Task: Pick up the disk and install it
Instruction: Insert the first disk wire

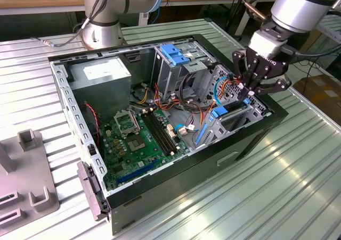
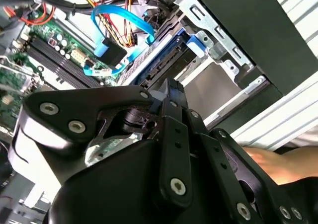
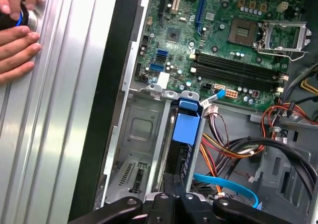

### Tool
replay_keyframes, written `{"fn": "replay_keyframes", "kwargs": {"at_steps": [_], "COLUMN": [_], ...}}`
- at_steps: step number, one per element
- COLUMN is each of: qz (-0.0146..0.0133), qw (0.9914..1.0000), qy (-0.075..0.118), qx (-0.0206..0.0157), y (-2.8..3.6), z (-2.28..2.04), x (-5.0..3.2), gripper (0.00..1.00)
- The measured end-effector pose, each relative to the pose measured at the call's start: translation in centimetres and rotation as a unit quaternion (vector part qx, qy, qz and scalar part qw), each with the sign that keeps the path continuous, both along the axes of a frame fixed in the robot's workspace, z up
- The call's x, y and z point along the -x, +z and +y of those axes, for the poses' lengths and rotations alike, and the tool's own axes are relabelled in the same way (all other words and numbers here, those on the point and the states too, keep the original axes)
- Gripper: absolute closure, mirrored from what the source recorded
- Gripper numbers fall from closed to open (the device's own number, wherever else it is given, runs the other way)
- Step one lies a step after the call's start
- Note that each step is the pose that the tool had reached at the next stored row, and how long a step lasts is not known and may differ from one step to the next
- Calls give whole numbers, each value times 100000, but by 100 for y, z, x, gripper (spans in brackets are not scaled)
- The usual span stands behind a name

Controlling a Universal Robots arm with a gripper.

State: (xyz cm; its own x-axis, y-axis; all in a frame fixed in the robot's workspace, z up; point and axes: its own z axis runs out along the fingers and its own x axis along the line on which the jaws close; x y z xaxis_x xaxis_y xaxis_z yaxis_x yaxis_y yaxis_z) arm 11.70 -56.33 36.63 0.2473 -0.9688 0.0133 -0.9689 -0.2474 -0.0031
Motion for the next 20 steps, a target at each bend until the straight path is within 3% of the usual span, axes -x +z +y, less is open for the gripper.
{"fn": "replay_keyframes", "kwargs": {"at_steps": [3,5,8,13,16,19,20], "qz": [0,-1,0,-2,-3,23,40], "qw": [99970,99864,99708,99576,99502,99365,99255], "qy": [2464,5211,7632,9195,9970,11250,12186], "qx": [5,22,17,18,20,2,-4], "y": [0,0,-1,-1,0,-1,0], "z": [0,0,-1,4,14,17,17], "x": [-2,-2,-6,-58,-183,-248,-258], "gripper": [90,90,90,90,90,90,90]}}
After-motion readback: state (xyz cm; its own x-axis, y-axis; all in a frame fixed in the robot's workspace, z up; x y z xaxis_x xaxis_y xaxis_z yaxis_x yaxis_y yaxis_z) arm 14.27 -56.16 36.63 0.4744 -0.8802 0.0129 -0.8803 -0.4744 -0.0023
